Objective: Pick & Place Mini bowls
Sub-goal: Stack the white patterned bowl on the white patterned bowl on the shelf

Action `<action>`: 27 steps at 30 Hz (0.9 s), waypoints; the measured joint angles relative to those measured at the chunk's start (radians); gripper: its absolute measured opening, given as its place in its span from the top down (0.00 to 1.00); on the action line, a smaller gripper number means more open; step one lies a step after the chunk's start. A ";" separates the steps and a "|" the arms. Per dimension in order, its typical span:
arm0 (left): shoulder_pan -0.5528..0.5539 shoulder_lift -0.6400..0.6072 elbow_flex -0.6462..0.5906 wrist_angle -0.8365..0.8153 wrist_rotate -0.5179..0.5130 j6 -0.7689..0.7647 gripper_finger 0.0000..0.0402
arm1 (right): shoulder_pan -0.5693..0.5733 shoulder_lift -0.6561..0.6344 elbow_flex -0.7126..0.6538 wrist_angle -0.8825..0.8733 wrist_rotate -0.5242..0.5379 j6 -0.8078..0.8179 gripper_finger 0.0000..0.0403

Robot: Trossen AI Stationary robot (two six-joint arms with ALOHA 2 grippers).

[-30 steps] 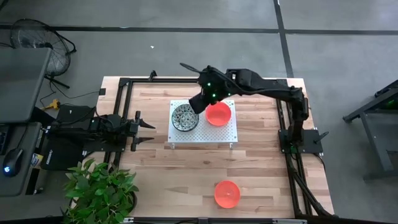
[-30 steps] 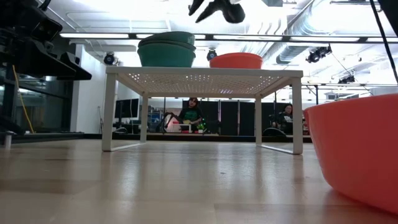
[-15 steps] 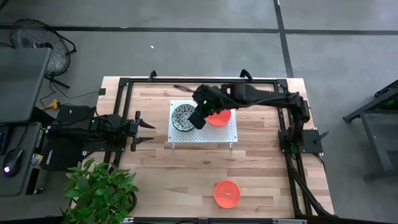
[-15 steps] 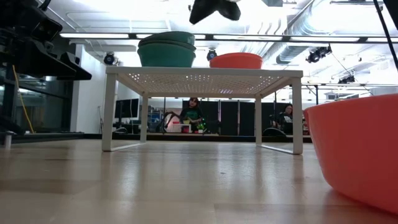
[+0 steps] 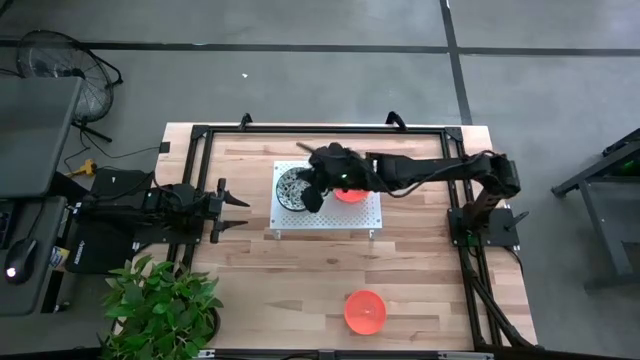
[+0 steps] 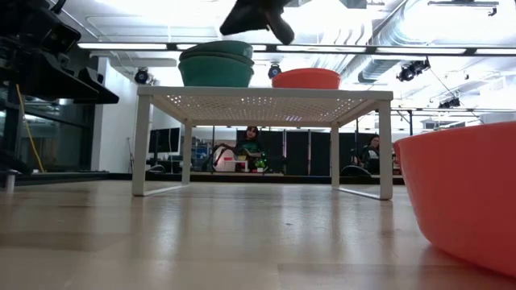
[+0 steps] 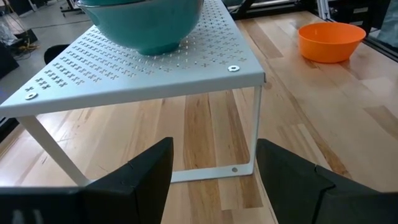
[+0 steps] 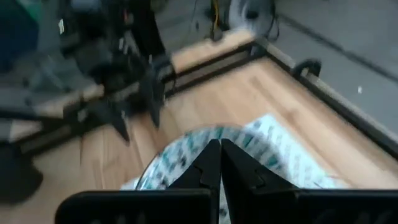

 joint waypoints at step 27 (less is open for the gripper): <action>0.000 0.000 0.000 0.000 0.003 0.000 0.44 | -0.110 -0.140 -0.307 0.212 -0.194 -0.052 1.00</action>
